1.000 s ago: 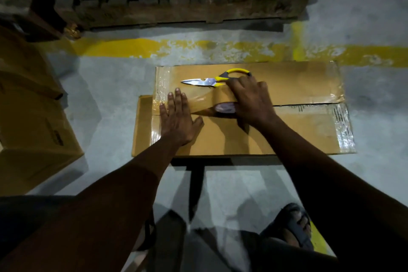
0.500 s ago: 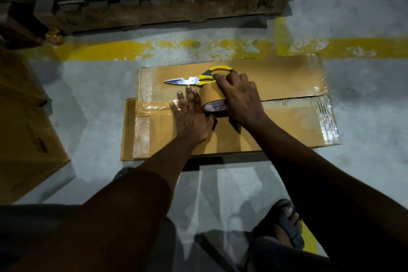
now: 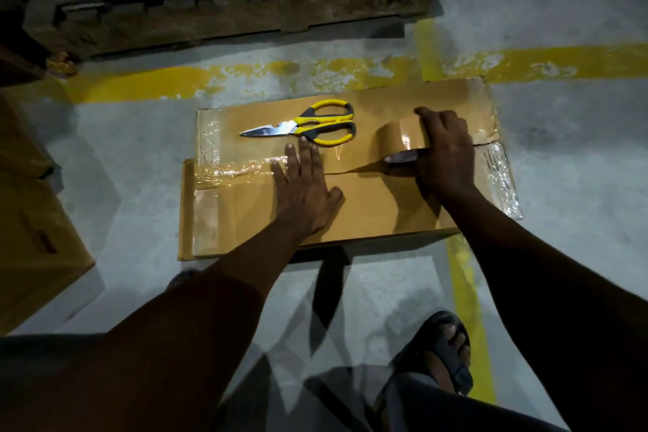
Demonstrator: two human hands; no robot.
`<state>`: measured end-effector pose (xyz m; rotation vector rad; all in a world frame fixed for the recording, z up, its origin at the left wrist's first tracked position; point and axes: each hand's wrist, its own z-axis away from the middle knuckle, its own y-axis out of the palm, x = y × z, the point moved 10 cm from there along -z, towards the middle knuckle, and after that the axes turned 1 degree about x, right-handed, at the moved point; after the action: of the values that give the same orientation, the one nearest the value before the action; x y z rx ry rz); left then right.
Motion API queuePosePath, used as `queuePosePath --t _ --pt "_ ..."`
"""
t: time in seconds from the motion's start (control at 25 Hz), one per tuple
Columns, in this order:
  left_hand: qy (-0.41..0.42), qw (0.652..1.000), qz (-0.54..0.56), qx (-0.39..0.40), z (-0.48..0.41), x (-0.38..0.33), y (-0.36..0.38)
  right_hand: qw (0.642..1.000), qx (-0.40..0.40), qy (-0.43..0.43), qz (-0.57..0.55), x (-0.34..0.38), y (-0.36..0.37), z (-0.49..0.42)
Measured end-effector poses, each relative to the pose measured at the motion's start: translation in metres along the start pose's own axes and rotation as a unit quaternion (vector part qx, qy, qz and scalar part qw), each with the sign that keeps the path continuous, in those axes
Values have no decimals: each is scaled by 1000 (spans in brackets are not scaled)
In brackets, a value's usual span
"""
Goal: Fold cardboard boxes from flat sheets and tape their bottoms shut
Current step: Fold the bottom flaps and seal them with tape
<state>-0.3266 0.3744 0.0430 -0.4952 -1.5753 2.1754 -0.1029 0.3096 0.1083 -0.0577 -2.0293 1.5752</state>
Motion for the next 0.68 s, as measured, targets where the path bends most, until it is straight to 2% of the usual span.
queuePosePath --t 0.12,0.32,0.56,0.68 --pt "-27 999 21 3 -1 -8 3 998 14 -19 -58 13 4 -3" --pt "121 993 9 5 5 -73 -2 999 -2 -19 -50 12 3 -5" --pt "98 995 9 17 2 -82 8 997 34 -29 -58 16 14 -4" --pt "95 995 16 19 2 -80 9 999 39 -23 -24 15 19 -3"
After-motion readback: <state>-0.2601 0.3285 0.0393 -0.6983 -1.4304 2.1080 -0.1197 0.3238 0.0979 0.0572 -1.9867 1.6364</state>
